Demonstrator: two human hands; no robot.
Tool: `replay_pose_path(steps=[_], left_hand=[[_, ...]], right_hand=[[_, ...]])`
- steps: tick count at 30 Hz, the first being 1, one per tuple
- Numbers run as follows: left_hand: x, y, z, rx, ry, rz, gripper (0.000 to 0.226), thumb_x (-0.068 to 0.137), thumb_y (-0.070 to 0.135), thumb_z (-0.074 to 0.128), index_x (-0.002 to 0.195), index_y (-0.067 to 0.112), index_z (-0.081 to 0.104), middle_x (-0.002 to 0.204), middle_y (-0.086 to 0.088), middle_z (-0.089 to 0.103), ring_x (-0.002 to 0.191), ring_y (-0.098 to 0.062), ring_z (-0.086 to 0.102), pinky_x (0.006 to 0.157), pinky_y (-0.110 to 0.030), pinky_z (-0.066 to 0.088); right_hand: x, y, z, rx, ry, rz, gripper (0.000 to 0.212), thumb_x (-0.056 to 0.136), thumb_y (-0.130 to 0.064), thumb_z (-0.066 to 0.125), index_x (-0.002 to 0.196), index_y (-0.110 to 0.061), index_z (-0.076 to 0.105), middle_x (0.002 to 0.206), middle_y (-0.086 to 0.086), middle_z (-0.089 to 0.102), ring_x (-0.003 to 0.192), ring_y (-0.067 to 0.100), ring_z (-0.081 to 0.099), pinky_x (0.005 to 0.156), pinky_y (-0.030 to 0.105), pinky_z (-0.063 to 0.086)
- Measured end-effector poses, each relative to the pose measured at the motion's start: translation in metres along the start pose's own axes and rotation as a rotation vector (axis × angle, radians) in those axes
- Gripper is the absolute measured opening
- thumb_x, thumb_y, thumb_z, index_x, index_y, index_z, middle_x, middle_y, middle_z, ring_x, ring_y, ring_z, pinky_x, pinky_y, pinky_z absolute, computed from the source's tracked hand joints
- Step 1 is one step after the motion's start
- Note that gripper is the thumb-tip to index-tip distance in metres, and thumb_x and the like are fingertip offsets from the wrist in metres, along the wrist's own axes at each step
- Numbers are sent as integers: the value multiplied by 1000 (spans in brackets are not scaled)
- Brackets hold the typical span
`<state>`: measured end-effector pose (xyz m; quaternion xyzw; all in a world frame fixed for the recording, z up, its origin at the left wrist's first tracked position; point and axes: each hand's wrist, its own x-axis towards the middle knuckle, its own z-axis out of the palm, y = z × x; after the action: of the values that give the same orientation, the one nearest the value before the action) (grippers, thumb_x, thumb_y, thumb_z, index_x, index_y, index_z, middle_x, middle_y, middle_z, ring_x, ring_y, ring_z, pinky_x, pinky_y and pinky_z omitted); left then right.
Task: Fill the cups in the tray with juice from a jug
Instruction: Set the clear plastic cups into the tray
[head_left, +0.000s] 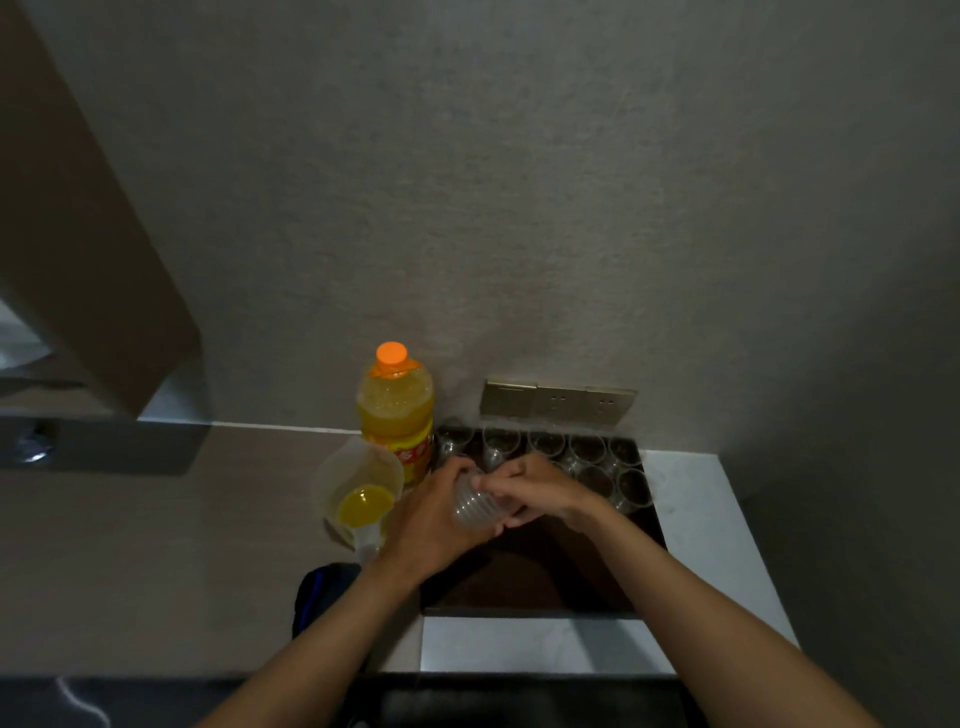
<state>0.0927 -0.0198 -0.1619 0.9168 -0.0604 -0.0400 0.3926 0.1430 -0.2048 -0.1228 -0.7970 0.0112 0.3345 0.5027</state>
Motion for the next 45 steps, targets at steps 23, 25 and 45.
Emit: replay_pose_path(steps=[23,25,45], left_hand=[[-29,-52,2,-83,54,-194,64,68,59,84,120,41,53,105,23,60,91,1,59,71,-20,50],[-30,-59,-2,-64,51,-226,70,69,64,82,127,37,53,113,19,61,94,-2,59,74,-22,49],[-36,-62,-11,-103,119,-279,78,64,69,79,130,37,53,119,17,61,104,-5,58,82,-24,49]], right_hand=[[4,38,13,206,311,108,39,99,-50,61,110,-13,62,109,11,69,78,21,69,64,36,64],[8,46,25,122,362,81,35,97,-45,66,111,-14,60,106,5,65,83,19,68,60,34,63],[45,81,107,-347,430,-28,60,79,-41,84,124,-22,47,134,4,53,116,27,60,90,38,52]])
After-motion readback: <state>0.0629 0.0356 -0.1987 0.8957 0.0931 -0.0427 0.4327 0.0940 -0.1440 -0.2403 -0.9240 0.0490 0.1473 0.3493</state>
